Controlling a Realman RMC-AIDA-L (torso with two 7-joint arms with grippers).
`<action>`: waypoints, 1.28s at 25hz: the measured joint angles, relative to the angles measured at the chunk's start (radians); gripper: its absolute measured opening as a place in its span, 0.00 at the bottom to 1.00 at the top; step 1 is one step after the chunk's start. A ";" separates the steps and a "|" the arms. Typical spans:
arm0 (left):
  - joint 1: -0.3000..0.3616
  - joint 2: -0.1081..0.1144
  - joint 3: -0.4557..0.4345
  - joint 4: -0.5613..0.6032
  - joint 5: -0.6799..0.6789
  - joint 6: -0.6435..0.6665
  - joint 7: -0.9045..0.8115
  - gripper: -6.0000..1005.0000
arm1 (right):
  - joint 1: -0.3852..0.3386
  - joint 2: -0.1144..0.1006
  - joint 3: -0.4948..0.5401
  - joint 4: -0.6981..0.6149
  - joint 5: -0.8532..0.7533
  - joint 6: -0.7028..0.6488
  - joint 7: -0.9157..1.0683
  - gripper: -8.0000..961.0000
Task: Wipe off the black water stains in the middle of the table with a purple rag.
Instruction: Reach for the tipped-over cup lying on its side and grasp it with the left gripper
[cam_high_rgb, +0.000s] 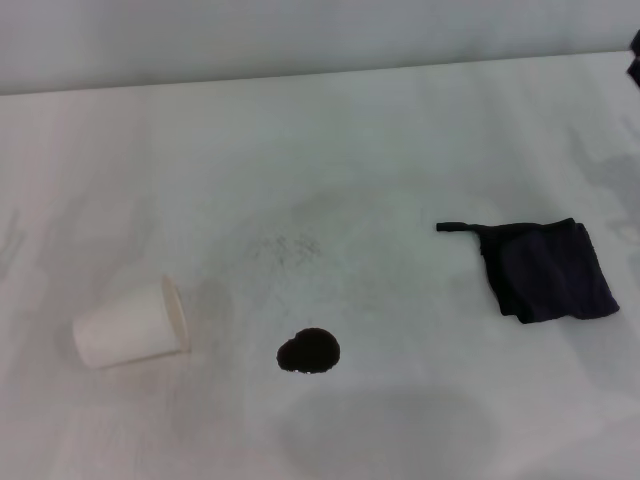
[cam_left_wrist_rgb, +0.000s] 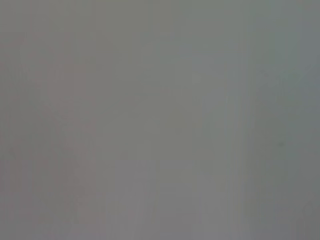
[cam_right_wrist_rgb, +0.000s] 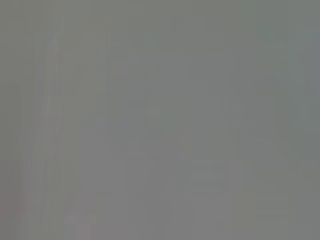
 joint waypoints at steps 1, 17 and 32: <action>-0.001 0.000 0.000 -0.001 0.000 0.000 0.000 0.87 | 0.000 0.000 -0.012 -0.003 0.000 0.001 0.000 0.87; -0.003 0.000 0.000 -0.017 0.002 0.022 0.000 0.87 | -0.009 0.003 -0.167 -0.012 -0.001 0.000 -0.004 0.87; -0.039 0.005 -0.003 -0.006 -0.029 0.069 0.000 0.87 | -0.011 0.008 -0.200 -0.015 0.001 0.001 0.025 0.87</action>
